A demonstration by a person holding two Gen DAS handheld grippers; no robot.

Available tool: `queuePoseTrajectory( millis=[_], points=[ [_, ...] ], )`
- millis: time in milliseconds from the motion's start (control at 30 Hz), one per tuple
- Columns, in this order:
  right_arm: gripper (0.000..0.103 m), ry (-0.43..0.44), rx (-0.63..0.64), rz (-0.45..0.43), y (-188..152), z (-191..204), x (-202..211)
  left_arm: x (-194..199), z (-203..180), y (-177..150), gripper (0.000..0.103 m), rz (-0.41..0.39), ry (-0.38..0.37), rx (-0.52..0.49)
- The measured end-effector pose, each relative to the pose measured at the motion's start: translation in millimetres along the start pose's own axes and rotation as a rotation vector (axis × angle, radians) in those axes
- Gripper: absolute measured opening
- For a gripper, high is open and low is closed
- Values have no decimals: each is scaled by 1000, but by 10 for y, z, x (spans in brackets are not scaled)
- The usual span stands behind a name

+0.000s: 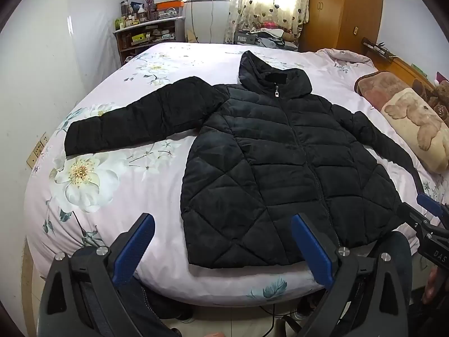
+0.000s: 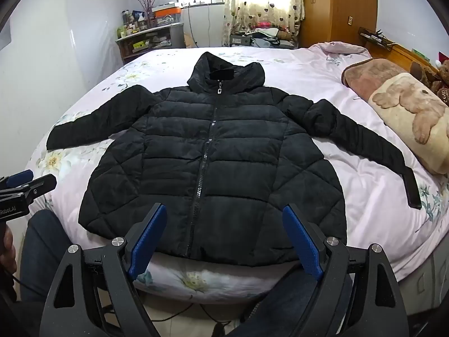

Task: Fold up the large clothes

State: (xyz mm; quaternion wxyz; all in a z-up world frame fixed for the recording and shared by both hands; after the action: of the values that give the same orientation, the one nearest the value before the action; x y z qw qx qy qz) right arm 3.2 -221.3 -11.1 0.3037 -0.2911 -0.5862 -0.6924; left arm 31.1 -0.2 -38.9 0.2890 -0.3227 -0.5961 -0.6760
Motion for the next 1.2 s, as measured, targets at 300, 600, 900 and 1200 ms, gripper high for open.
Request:
queuePoseTrajectory(
  millis=[300,600,900,1200],
  points=[
    [85,-6,2,2,-7,1,-7,-20,-1,-61,99,3,-10,2],
    [85,-6,2,6,22,33,7,-1,20,-124,99,0,-16,6],
    [85,-10,1,11,-3,8,-34,-26,-63,-58,99,13,-20,-1],
    [85,-11,1,13,-17,7,-38,-12,-80,-66,99,14,-22,0]
  ],
)
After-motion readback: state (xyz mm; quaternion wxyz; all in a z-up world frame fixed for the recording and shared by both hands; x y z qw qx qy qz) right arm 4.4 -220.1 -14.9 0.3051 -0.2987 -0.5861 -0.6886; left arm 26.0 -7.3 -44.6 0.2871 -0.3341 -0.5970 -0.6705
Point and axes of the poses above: each gripper's, at about its wrist camera, not at the fingertips, and x roughly against the way its jaws point, z to its left, y to its top, the point moved 5 cm from there along -x, roughly the way its jaws point, and after that the axes turned 10 degrees about -x, right-handed, at the moved point
